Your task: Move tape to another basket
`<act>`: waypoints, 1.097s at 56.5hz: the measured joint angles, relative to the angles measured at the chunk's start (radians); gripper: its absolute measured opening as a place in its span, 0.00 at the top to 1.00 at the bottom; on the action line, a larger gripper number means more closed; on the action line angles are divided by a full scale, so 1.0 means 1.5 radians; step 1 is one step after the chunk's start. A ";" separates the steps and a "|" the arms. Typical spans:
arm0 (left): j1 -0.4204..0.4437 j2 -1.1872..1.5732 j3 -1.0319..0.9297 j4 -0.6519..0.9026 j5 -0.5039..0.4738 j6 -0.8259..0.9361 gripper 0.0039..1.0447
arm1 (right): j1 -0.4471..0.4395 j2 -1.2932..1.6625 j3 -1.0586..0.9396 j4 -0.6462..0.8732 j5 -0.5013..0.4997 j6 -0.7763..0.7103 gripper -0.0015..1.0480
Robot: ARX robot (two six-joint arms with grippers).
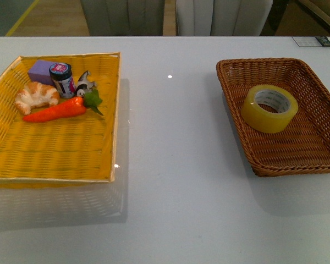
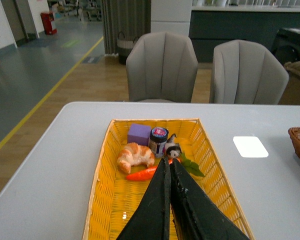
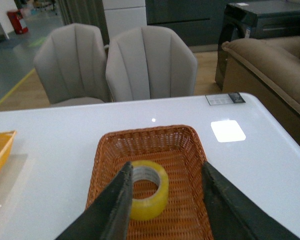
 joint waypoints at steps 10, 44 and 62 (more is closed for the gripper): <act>0.000 -0.001 0.000 -0.004 0.000 0.000 0.99 | 0.021 -0.070 -0.061 0.006 0.023 -0.023 0.96; 0.000 -0.002 0.000 -0.004 0.000 0.000 0.99 | 0.075 -0.392 -0.122 -0.254 0.075 -0.033 0.98; 0.000 -0.002 0.000 -0.004 0.000 0.000 0.99 | 0.075 -0.526 -0.122 -0.380 0.075 -0.033 0.98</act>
